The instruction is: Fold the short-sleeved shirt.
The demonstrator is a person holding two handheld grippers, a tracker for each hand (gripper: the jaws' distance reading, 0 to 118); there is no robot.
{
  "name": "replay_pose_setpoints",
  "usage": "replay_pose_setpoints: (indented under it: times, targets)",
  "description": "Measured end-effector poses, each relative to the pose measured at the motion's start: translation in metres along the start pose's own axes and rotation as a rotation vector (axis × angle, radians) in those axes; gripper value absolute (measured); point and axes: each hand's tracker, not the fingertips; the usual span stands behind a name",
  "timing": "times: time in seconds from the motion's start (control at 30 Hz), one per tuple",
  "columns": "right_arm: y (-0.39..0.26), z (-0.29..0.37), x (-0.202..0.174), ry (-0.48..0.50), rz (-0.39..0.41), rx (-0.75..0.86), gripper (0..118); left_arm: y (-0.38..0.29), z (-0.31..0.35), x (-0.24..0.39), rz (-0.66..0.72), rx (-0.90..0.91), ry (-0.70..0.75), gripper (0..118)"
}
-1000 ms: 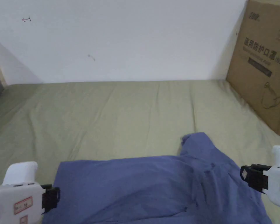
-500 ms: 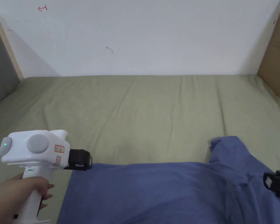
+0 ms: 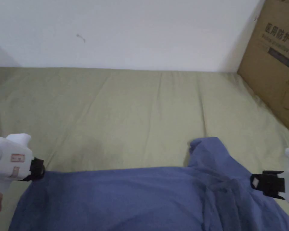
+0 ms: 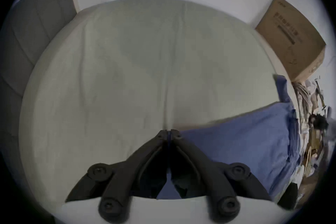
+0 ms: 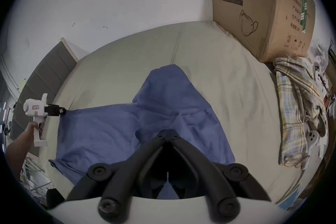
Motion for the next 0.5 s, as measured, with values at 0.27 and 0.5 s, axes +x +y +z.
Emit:
replay_pose_setpoints:
  times: [0.27,0.5]
  targets:
    - [0.079,-0.084,0.024,0.062,-0.127,-0.151,41,0.004,0.038,-0.005,0.009,0.033,-0.035,1]
    - [0.102,-0.154,0.044,-0.128,-0.124,-0.276,113,0.000,0.044,-0.008,0.010,0.018,-0.028,1]
